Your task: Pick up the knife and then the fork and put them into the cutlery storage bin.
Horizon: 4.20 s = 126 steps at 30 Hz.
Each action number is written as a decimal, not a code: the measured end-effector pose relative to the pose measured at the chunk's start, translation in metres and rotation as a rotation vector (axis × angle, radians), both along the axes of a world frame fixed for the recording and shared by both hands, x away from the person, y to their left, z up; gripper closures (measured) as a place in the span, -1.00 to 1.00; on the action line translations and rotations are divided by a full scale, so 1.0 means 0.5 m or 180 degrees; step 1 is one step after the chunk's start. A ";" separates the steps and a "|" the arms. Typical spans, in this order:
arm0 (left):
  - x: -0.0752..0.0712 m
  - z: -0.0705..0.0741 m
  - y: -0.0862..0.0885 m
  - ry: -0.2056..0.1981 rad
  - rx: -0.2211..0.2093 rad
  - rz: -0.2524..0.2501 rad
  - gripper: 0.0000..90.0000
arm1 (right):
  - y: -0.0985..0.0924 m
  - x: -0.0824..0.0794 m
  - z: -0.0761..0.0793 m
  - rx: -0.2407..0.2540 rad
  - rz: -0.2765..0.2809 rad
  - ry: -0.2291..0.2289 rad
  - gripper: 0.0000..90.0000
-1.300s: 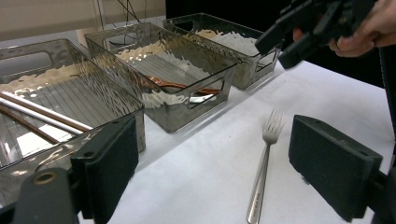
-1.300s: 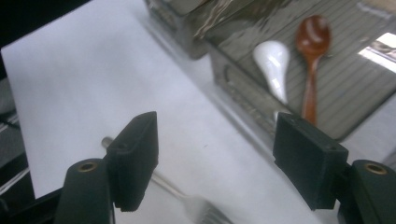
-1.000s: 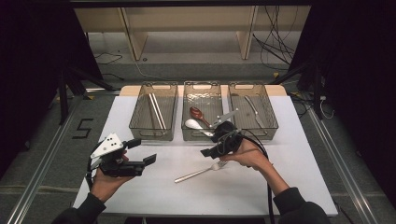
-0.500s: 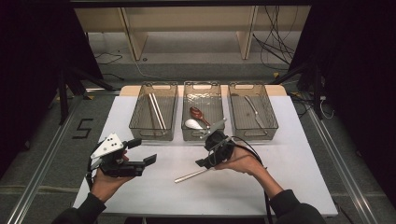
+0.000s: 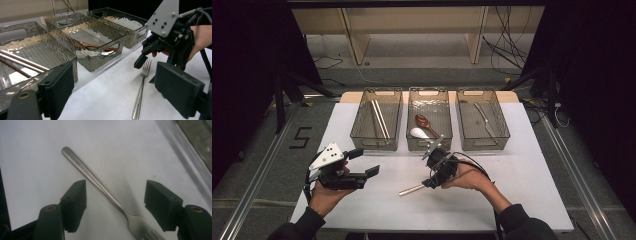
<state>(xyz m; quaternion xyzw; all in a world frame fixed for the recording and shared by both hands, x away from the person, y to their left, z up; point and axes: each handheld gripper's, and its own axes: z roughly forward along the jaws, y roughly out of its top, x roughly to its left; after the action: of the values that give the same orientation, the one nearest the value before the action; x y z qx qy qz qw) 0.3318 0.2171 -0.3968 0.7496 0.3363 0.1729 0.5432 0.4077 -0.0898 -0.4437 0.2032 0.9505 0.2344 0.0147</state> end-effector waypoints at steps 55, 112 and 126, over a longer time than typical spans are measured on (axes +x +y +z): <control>0.000 -0.002 -0.001 0.0010 0.0019 0.0004 -0.65 | 0.031 -0.027 -0.031 -0.0811 0.0465 0.0099 0.90; 0.000 0.000 0.000 0.0007 0.0004 0.0003 -0.65 | -0.051 0.019 0.028 -0.0330 -0.0201 0.0185 0.91; 0.000 0.000 0.000 0.0005 0.0010 0.0009 -0.65 | -0.113 0.036 0.090 -0.0030 -0.0433 0.0063 0.91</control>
<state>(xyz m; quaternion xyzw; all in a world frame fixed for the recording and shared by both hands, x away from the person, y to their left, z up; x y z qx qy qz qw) 0.3318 0.2173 -0.3968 0.7501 0.3376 0.1736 0.5415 0.4256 -0.1465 -0.3987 0.2696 0.9357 0.2264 0.0222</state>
